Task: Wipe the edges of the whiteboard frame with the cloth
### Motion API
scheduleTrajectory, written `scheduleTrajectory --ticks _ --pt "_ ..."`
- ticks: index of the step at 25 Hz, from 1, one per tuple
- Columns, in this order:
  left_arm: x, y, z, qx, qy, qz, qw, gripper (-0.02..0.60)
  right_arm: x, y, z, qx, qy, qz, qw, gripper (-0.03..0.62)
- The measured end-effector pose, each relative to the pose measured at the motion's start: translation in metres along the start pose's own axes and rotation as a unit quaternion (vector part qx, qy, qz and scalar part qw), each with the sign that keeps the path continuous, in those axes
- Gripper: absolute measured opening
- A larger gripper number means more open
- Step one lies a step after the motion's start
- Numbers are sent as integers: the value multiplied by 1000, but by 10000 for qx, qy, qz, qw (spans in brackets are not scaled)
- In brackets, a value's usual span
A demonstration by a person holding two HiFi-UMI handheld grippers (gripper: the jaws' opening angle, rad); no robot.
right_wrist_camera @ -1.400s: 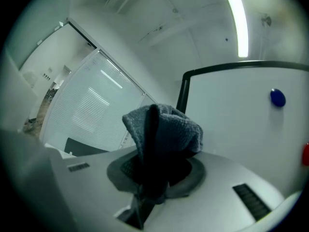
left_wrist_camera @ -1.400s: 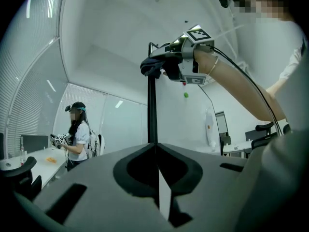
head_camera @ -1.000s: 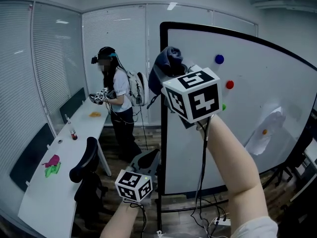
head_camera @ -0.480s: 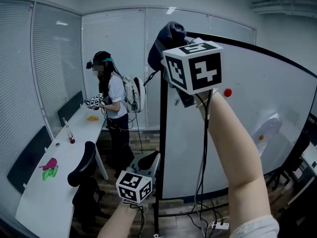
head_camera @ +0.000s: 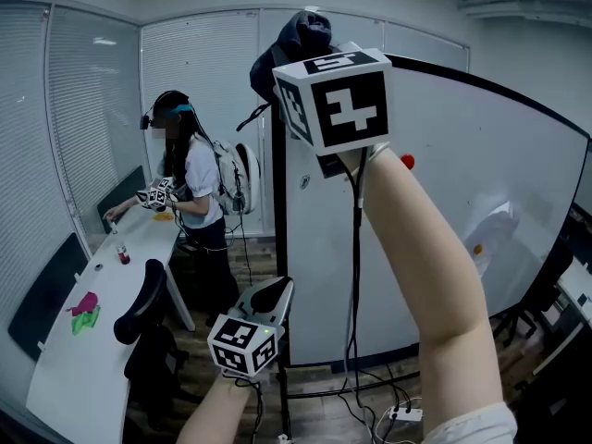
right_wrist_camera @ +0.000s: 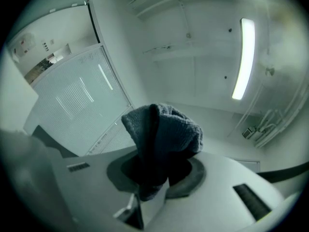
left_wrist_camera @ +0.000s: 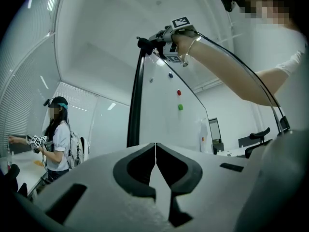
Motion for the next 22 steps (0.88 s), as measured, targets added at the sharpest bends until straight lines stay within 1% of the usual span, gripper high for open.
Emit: scheduleTrajectory --ticks 5,8,10,13,17,20,22 --pt "28 -38 -6 106 129 -232 9996 20 -10 -40 -9 104 -68 -247 9996 77" --pt "53 -65 -10 173 150 -294 9993 20 -24 -72 -14 112 -135 -289 9994 77" --pt "70 -83 -13 207 169 -401 9988 20 -34 -94 -20 165 -168 -336 9992 77" --pt "87 -98 -17 220 152 -499 9984 20 -43 -112 -29 188 -215 -365 9989 77" --pt "109 -113 -23 238 132 -448 9986 20 -55 -133 -37 207 -272 -329 9989 77" --pt "140 -137 -32 223 141 -387 9989 20 -76 -176 -53 547 -300 -300 9976 77" --pt "159 -153 -37 219 126 -326 9991 20 -91 -203 -63 616 -290 -300 9972 77"
Point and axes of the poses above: the fingertips, and each gripper's own axes: x forward along the fingers, y to its left, z out of its top, the point moved 4 cm from there along -x, backward along the fingers, and after that the axes turned 6 degrees about -x, right-handed, at the moved point
